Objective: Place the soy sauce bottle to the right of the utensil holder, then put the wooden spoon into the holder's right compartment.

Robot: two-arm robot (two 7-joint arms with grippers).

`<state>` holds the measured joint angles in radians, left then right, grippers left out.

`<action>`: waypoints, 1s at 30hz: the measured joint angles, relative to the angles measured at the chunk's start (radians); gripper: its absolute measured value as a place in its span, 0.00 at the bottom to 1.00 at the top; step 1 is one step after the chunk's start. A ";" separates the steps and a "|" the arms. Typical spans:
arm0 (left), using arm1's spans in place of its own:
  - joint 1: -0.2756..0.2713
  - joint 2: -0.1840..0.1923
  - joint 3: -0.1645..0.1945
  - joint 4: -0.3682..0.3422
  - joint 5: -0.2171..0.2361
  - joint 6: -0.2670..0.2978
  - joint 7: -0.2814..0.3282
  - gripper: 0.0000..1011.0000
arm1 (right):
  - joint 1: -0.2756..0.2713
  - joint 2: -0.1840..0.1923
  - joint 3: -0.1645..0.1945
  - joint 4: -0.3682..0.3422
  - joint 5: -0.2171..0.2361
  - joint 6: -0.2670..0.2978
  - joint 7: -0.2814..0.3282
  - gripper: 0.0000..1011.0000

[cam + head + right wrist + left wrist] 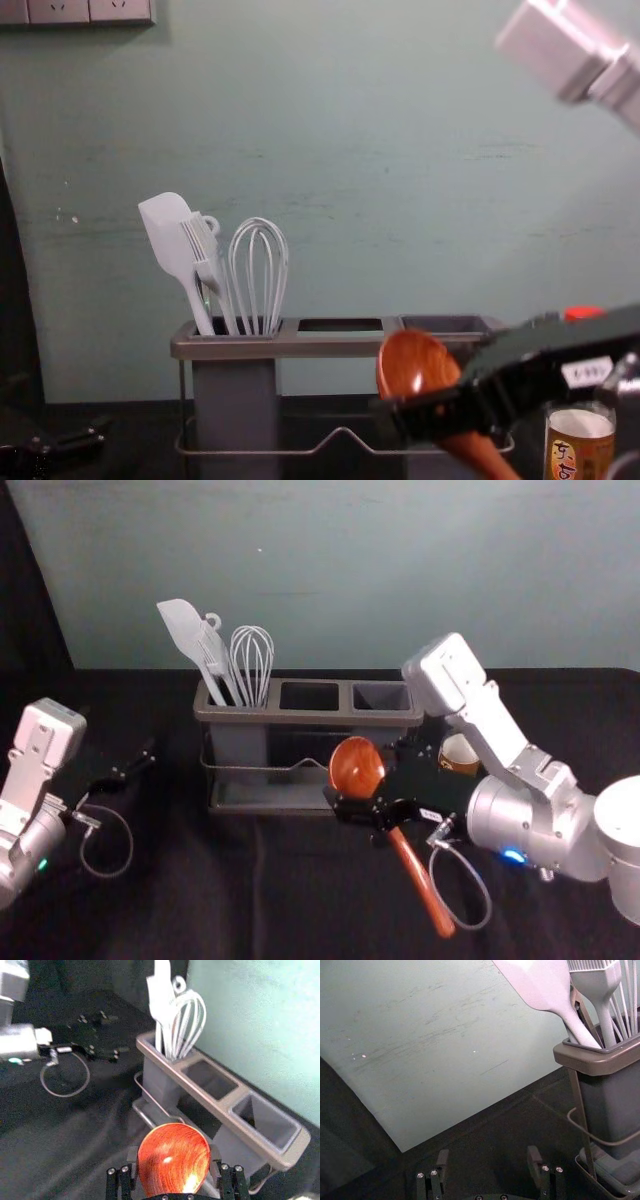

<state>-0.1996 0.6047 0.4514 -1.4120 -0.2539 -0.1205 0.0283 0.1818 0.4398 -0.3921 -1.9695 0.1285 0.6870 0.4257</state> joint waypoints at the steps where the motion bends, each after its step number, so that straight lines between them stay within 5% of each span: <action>1: 0.000 0.000 0.000 0.000 0.000 0.000 0.000 1.00 | 0.002 0.004 0.001 -0.005 0.001 -0.005 0.004 0.83; 15: 0.000 0.000 0.000 0.000 0.000 0.000 0.000 1.00 | 0.105 0.035 0.033 -0.055 0.023 -0.073 0.029 0.83; 24: 0.000 0.000 0.000 0.000 0.000 0.000 0.000 1.00 | 0.238 0.004 0.026 0.042 0.029 -0.147 0.020 0.83; 30: 0.000 0.000 0.000 0.000 0.000 0.000 0.000 1.00 | 0.345 -0.028 -0.017 0.156 0.020 -0.184 0.023 0.83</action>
<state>-0.1995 0.6047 0.4514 -1.4120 -0.2539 -0.1205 0.0283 0.5265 0.4117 -0.4090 -1.8134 0.1485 0.5026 0.4489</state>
